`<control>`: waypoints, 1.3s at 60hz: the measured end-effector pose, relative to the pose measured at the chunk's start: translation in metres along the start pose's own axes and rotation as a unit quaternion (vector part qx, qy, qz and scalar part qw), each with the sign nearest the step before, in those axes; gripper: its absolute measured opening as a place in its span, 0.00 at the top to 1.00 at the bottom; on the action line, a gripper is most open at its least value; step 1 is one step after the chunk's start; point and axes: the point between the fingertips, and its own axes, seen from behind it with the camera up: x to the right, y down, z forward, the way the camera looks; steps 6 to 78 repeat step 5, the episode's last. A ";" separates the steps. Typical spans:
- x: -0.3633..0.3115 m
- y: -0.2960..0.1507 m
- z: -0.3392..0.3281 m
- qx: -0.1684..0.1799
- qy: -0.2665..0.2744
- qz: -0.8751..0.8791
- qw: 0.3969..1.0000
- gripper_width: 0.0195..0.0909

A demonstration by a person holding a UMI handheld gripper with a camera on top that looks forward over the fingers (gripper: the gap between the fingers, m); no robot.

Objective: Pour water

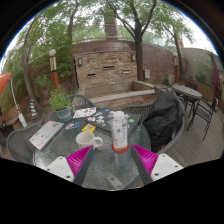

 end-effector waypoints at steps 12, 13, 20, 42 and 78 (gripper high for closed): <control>-0.023 -0.001 -0.055 0.005 0.000 0.009 1.000 0.11; -0.023 -0.001 -0.055 0.005 0.000 0.009 1.000 0.11; -0.023 -0.001 -0.055 0.005 0.000 0.009 1.000 0.11; -0.023 -0.001 -0.055 0.005 0.000 0.009 1.000 0.11; -0.023 -0.001 -0.055 0.005 0.000 0.009 1.000 0.11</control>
